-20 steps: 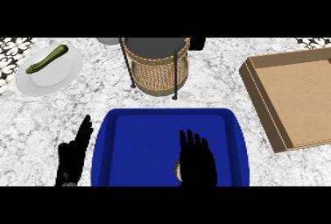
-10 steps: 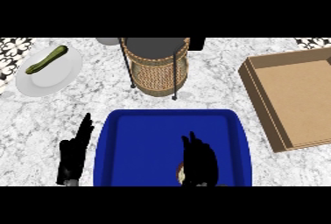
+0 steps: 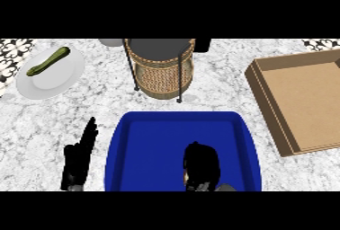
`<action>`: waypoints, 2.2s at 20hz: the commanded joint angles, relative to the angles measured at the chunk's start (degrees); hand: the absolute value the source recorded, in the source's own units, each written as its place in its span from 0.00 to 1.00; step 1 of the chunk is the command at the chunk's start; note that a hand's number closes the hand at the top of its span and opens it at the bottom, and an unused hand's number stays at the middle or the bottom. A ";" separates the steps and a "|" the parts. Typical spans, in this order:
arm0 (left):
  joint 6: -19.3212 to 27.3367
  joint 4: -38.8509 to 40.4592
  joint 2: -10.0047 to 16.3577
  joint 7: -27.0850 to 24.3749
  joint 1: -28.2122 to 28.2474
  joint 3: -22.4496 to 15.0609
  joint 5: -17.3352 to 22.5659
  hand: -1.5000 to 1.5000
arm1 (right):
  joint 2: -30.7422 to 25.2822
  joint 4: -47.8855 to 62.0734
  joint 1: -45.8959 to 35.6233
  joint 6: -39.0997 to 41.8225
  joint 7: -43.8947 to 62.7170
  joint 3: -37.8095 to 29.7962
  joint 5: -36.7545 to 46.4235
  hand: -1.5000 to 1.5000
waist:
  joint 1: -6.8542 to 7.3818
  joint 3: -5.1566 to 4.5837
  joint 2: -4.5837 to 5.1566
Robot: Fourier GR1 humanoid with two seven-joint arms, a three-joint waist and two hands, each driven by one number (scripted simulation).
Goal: Pick the cupcake from the tray and place it in the tiered basket
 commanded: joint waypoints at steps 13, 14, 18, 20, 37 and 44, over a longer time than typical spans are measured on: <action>-1.20 -2.17 0.10 -0.47 2.65 0.34 -0.24 0.50 | -6.25 1.05 -7.65 -3.56 -11.92 -15.01 1.43 1.00 | -0.05 0.21 0.40; -0.13 0.40 -0.62 0.63 -1.16 1.28 -0.17 0.50 | -7.53 -6.66 -7.49 1.35 -9.08 -15.39 0.08 1.00 | -0.53 0.19 0.33; -0.58 -1.04 0.58 0.60 0.64 1.57 -0.24 0.50 | -4.52 -13.69 -6.95 -5.17 -7.74 -19.05 -1.30 1.00 | -0.74 0.20 0.22; 0.34 -1.07 -0.74 -0.16 1.01 1.51 0.03 0.50 | -4.78 -21.62 -7.37 -4.70 -6.16 -21.95 -3.39 1.00 | -1.34 0.20 -0.01; -1.02 -0.31 -0.02 1.18 -0.64 1.91 -0.23 0.50 | -3.33 -31.47 -39.25 14.58 9.77 -30.93 -1.23 1.00 | 0.07 0.14 0.31; -1.12 -4.56 -0.34 2.82 2.01 -0.09 -1.31 0.50 | -1.54 -15.05 -47.83 8.35 4.56 -37.85 0.26 1.00 | 0.58 0.18 0.41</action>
